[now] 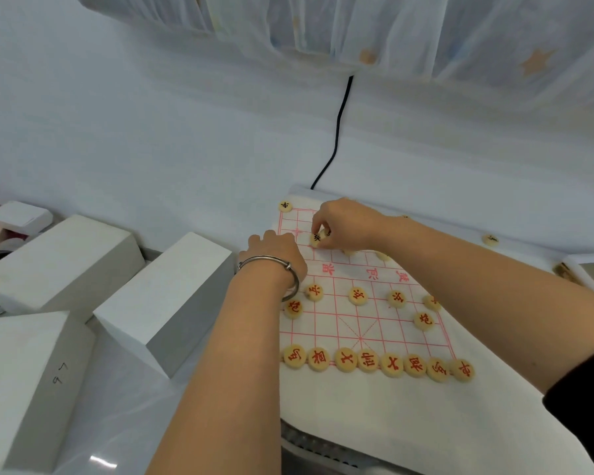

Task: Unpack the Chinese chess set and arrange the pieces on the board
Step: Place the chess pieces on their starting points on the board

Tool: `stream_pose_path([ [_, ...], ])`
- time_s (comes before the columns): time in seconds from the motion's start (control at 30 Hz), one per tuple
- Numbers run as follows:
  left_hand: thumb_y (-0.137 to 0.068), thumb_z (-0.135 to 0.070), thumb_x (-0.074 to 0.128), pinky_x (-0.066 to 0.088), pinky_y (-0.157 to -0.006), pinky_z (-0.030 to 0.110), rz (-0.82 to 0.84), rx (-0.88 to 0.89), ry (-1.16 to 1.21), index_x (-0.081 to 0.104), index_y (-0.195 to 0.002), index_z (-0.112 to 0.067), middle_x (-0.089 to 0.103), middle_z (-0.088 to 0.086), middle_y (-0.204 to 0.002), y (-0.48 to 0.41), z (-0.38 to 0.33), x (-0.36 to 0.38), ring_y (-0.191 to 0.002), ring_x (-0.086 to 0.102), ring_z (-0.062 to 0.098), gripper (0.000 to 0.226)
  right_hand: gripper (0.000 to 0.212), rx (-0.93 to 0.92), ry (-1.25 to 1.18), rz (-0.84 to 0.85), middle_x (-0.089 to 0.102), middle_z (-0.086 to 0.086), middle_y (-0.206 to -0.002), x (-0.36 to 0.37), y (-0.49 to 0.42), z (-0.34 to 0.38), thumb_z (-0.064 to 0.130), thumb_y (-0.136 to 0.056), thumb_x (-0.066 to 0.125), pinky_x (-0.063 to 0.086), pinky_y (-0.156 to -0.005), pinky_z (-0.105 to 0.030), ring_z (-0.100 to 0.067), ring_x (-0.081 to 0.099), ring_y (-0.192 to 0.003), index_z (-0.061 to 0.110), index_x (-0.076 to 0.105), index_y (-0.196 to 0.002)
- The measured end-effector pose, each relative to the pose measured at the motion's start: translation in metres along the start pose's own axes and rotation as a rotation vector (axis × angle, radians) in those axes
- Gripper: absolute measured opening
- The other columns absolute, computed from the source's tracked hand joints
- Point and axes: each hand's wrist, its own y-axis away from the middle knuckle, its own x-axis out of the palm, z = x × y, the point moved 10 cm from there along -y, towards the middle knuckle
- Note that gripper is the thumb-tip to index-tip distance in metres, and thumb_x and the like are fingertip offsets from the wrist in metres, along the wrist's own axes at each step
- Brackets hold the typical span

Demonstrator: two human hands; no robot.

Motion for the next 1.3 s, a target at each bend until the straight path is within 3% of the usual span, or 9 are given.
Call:
stream_pose_path([
  [0.23, -0.096, -0.033, 0.040, 0.037, -0.101, 0.041, 0.008, -0.015, 0.027, 0.038, -0.138, -0.018, 0.041, 0.008, -0.135, -0.001, 0.010, 0.000, -0.126, 0.036, 0.030, 0.045, 0.034, 0.051, -0.013, -0.005, 0.059, 0.001, -0.106, 0.003, 0.002, -0.004, 0.031, -0.085, 0.066, 0.040, -0.074, -0.026, -0.010, 0.046, -0.085, 0.018, 0.060, -0.116],
  [0.4, -0.096, -0.032, 0.041, 0.036, -0.102, 0.042, 0.018, -0.061, 0.137, 0.038, -0.137, -0.017, 0.041, 0.009, -0.138, -0.002, 0.032, -0.007, -0.127, 0.038, 0.030, 0.045, 0.030, 0.112, -0.160, -0.139, 0.059, 0.001, -0.093, -0.020, 0.007, -0.008, 0.024, -0.078, 0.075, 0.044, -0.070, -0.026, -0.016, 0.054, -0.083, 0.013, 0.061, -0.101],
  [0.53, -0.097, -0.028, 0.039, 0.035, -0.103, 0.038, 0.019, -0.094, 0.157, 0.039, -0.137, -0.013, 0.041, 0.012, -0.140, -0.002, 0.050, -0.010, -0.127, 0.040, 0.031, 0.043, 0.029, 0.067, -0.193, -0.145, 0.063, -0.002, -0.101, -0.022, -0.001, 0.011, 0.022, -0.078, 0.075, 0.046, -0.076, -0.023, -0.012, 0.055, -0.085, 0.012, 0.068, -0.104],
  [0.7, -0.097, -0.022, 0.037, 0.033, -0.104, 0.034, 0.047, -0.102, 0.138, 0.038, -0.138, -0.012, 0.040, 0.012, -0.142, 0.000, 0.053, -0.007, -0.129, 0.040, 0.030, 0.042, 0.035, 0.004, -0.158, -0.141, 0.063, 0.000, -0.104, -0.009, -0.016, 0.041, 0.021, -0.079, 0.074, 0.039, -0.075, -0.022, -0.014, 0.054, -0.090, 0.014, 0.065, -0.112],
  [0.83, -0.096, -0.022, 0.039, 0.034, -0.102, 0.034, 0.020, -0.109, 0.140, 0.039, -0.137, -0.012, 0.040, 0.012, -0.142, -0.002, 0.059, -0.010, -0.127, 0.042, 0.030, 0.042, 0.029, -0.020, -0.110, -0.129, 0.065, -0.001, -0.103, 0.007, -0.025, 0.049, 0.024, -0.078, 0.073, 0.048, -0.078, -0.027, -0.017, 0.058, -0.093, 0.013, 0.067, -0.105],
  [1.03, -0.096, -0.025, 0.039, 0.034, -0.104, 0.037, 0.022, -0.080, 0.149, 0.038, -0.138, -0.013, 0.040, 0.012, -0.142, -0.006, 0.053, -0.007, -0.129, 0.040, 0.031, 0.043, 0.035, -0.009, -0.170, -0.110, 0.062, 0.002, -0.095, 0.018, -0.027, 0.043, 0.029, -0.076, 0.075, 0.039, -0.064, -0.020, -0.013, 0.054, -0.082, 0.014, 0.067, -0.107],
  [1.2, -0.095, -0.025, 0.040, 0.037, -0.104, 0.040, 0.007, -0.081, 0.166, 0.039, -0.137, -0.015, 0.041, 0.011, -0.140, -0.008, 0.046, -0.006, -0.127, 0.040, 0.031, 0.044, 0.034, 0.046, -0.176, -0.233, 0.061, -0.002, -0.115, -0.005, -0.011, 0.021, 0.033, -0.090, 0.060, 0.044, -0.088, -0.029, -0.018, 0.055, -0.106, 0.013, 0.062, -0.117],
  [1.3, -0.095, -0.024, 0.039, 0.039, -0.103, 0.040, -0.056, -0.027, 0.181, 0.041, -0.137, -0.017, 0.043, 0.009, -0.138, -0.011, 0.026, -0.011, -0.127, 0.039, 0.030, 0.042, 0.026, 0.114, -0.120, -0.320, 0.061, -0.005, -0.113, -0.021, 0.009, -0.014, 0.024, -0.097, 0.048, 0.041, -0.090, -0.030, -0.019, 0.051, -0.109, 0.010, 0.065, -0.111],
])
